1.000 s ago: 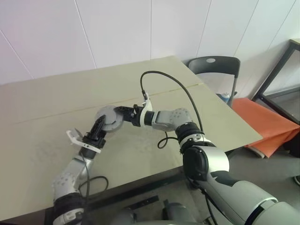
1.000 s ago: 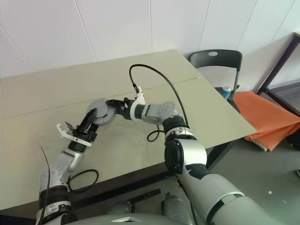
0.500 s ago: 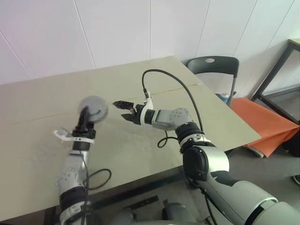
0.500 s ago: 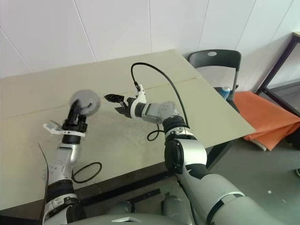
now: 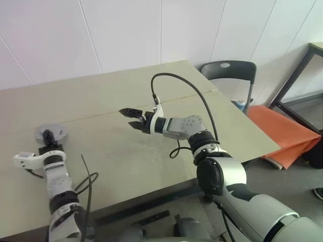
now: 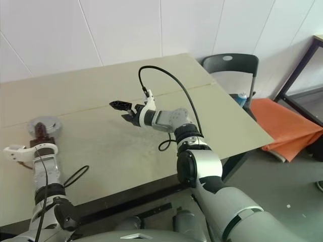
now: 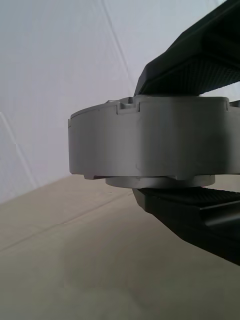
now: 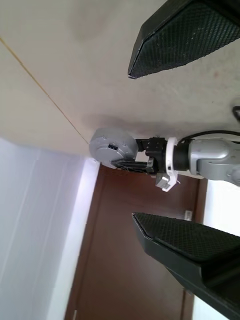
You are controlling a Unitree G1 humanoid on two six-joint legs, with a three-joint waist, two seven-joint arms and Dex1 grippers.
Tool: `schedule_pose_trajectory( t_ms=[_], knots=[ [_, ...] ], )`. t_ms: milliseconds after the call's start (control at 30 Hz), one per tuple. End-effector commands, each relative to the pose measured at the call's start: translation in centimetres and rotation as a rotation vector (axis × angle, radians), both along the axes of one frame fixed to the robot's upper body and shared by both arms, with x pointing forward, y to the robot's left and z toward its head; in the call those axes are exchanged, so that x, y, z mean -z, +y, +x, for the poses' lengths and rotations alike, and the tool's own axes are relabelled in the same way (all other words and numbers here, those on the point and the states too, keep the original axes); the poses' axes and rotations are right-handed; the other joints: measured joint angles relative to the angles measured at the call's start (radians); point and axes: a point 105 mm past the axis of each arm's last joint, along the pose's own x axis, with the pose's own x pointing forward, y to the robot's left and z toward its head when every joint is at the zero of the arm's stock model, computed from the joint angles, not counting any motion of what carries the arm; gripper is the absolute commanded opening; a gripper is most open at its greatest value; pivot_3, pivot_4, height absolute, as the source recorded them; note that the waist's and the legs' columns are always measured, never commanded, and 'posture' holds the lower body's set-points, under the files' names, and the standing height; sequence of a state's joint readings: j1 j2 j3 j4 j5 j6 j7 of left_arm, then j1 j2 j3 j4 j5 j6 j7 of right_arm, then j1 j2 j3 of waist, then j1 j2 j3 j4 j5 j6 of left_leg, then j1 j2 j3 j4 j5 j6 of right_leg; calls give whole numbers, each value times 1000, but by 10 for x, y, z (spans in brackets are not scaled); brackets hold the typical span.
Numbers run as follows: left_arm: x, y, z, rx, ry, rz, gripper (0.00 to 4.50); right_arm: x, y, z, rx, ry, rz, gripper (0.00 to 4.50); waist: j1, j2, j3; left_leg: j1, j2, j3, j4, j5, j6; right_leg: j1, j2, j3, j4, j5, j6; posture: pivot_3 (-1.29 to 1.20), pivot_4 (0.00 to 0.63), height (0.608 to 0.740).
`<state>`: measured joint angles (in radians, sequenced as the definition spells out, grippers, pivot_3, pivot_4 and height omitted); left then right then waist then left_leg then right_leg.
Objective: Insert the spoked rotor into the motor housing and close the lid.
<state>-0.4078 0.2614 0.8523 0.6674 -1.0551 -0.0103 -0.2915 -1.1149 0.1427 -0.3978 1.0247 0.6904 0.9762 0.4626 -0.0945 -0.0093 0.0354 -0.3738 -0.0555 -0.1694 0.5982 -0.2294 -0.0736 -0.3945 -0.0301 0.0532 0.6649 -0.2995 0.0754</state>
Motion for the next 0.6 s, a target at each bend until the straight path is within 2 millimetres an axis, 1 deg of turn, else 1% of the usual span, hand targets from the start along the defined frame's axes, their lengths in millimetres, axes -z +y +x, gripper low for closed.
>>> schedule_pose_trajectory(
  t_ms=[33, 200, 433, 600],
  knots=[
    [-27, 14, 5, -12, -54, 95, 2278, -22, 21, -12, -69, -63, 77, 4463, 2, -1, 0, 0, 0, -1, 0, 0, 0, 0, 0, 0, 0, 0, 0, 0, 0, 740],
    [-16, 23, 1, -32, -6, 83, 2278, -27, 19, -14, -82, -86, 85, 4463, 1, -1, -1, 0, 0, -1, 1, 0, -1, 0, 0, -1, 1, 0, 0, 0, 0, 740],
    [0, 27, -5, -89, 82, 58, 2278, -25, 15, -13, -80, -88, 71, 4463, -2, -1, -1, 1, 0, -2, 0, 0, -1, -1, -1, 0, 2, 0, 0, 0, 0, 740],
    [4, 30, -8, -116, 127, 53, 2278, -26, 15, -12, -83, -92, 67, 4463, -2, -1, -1, 1, 0, -2, 0, 0, -1, 0, -1, 0, 3, 0, 0, 0, 0, 740]
  ],
)
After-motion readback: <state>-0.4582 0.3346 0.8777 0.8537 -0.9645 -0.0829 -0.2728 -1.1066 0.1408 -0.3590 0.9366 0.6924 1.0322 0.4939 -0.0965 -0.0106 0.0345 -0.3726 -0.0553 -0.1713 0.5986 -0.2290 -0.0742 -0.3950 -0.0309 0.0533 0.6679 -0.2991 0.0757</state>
